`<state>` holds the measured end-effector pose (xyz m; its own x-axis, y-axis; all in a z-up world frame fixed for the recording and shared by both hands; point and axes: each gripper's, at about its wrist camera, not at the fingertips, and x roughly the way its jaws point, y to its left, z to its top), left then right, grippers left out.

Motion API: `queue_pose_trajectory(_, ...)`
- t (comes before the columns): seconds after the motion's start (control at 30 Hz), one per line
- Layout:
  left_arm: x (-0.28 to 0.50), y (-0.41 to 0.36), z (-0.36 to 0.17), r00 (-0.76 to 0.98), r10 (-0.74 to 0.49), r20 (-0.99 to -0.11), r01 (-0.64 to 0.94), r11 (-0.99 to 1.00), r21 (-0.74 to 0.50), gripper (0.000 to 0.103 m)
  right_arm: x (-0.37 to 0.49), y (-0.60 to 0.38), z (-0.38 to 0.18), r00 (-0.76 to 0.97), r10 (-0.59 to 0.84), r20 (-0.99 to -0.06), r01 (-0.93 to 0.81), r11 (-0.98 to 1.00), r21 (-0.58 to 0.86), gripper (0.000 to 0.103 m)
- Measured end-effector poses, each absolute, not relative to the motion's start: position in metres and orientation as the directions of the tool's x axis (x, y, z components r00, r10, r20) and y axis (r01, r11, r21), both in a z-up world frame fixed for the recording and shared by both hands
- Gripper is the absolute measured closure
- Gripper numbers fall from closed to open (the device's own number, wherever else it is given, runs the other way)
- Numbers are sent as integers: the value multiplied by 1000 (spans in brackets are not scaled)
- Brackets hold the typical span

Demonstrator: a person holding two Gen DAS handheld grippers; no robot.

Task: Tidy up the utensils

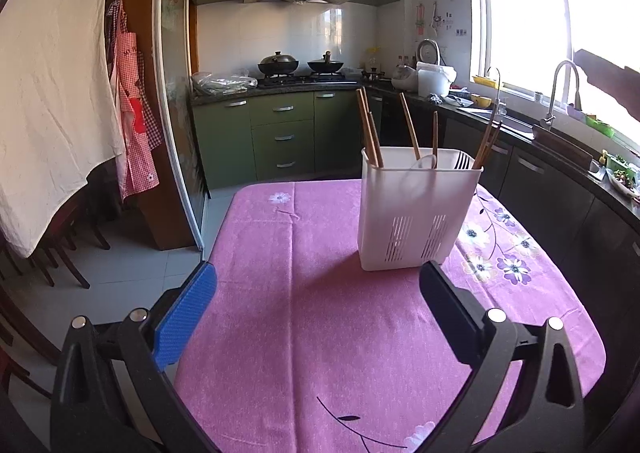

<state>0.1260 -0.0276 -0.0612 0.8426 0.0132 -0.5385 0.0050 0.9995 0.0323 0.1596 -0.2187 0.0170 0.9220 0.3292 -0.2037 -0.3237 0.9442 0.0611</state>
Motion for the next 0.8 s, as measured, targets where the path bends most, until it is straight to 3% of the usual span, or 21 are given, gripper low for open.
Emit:
queue_pose_trajectory(0.27,104,-21,-69,847,42,-529,-29,999,33,7,76,-250,-59,928,268,-258,-241,962,131,6)
queue_pose_trajectory(0.37,95,-20,-69,855,52,-516,-38,999,37,7,52,-259,-77,931,267,-250,-230,958,169,5)
queue_pose_trajectory(0.8,68,-15,-65,860,59,-507,-51,998,30,7,29,-247,-83,945,204,-255,-185,978,98,5)
